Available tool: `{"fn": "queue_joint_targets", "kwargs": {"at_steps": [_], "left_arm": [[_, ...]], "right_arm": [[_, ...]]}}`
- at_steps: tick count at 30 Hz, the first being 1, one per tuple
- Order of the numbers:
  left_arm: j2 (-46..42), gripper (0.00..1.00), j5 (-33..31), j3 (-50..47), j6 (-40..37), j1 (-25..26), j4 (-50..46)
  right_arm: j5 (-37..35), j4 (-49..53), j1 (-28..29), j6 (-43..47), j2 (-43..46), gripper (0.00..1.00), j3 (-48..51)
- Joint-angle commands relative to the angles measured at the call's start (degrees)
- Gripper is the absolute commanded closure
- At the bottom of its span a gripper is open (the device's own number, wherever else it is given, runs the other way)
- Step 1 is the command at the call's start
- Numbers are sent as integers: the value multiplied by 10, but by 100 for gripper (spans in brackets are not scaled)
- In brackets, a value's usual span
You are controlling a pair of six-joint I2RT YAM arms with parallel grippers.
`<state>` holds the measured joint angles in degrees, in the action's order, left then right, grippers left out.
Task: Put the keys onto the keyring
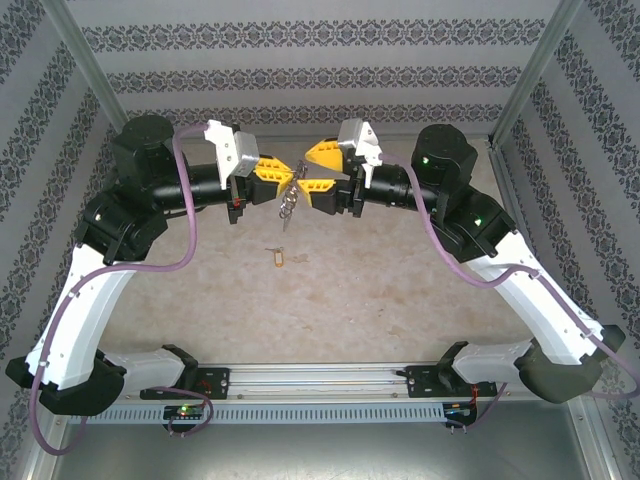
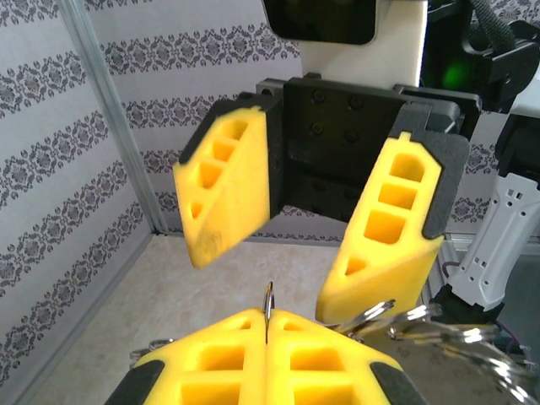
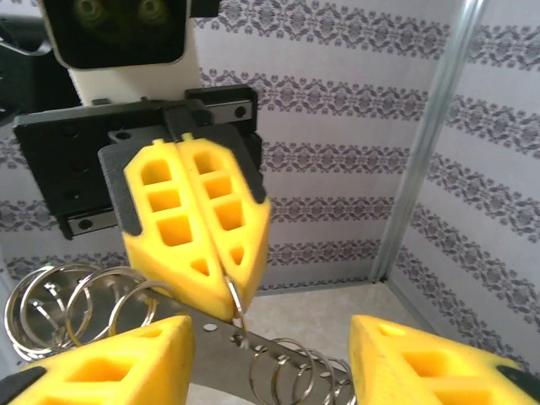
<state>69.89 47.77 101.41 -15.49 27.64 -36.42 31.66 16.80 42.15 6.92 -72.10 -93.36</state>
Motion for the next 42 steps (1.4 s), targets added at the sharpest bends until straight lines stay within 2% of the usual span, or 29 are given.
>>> {"fn": "queue_joint_targets", "kwargs": {"at_steps": [1,4,7,11,14,18,20,25,30,36,42], "left_arm": [[-22,100,-2,-18,-7,-3,36],[-39,100,-5,-48,-4,-3,33],[-68,100,-14,-99,4,-6,39],[-115,100,-21,-180,41,-24,65],[-144,100,-32,-228,63,-41,62],[-185,100,-60,-291,107,-56,72],[-208,100,-86,-318,133,-60,79],[-253,100,-148,-370,187,-74,62],[-299,100,-196,-426,262,-76,67],[-330,100,-241,-428,262,-76,12],[-361,100,-275,-464,298,-76,20]], "right_arm": [[-52,-17,1,-19,15,44,10],[-83,-4,-2,-44,16,36,9],[-103,25,-17,-85,6,13,4],[-177,78,-34,-116,-8,7,5],[-206,130,-69,-161,-27,7,2],[-198,237,-121,-210,-86,11,-19],[-191,268,-129,-217,-121,13,-19],[-176,258,-120,-230,-213,16,2],[-159,263,-95,-209,-345,21,-46],[-111,259,-79,-236,-455,25,-100],[-77,256,-62,-276,-524,30,-142]]}}
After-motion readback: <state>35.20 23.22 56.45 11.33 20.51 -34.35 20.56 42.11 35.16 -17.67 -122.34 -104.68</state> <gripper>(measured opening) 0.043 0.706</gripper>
